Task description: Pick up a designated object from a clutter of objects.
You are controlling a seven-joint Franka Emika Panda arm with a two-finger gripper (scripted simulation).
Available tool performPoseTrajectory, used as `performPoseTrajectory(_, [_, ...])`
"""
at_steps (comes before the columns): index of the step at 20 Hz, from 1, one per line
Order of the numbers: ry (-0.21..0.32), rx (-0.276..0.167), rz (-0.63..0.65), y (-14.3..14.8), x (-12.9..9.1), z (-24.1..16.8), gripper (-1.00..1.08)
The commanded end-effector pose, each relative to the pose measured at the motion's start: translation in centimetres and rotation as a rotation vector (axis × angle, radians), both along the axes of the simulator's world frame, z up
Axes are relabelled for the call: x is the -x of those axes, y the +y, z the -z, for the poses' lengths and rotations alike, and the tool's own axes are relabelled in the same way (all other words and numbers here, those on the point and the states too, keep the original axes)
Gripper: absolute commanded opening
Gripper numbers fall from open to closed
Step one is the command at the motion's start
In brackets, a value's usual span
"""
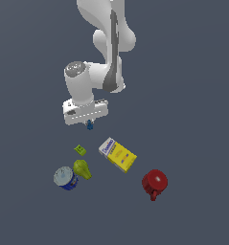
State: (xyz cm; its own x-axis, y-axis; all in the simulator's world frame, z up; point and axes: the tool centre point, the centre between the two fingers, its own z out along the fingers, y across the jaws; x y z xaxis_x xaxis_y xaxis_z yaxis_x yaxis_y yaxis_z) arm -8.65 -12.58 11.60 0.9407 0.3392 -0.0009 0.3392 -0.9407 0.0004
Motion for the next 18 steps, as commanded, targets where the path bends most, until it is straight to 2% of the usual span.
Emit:
performPoseTrajectory(1, [0.0,0.002,0.0,1.3,-0.2,-2.1,-1.0])
performPoseTrajectory(18, [0.0,0.005,0.0,11.7,-2.4,-18.0,-1.0])
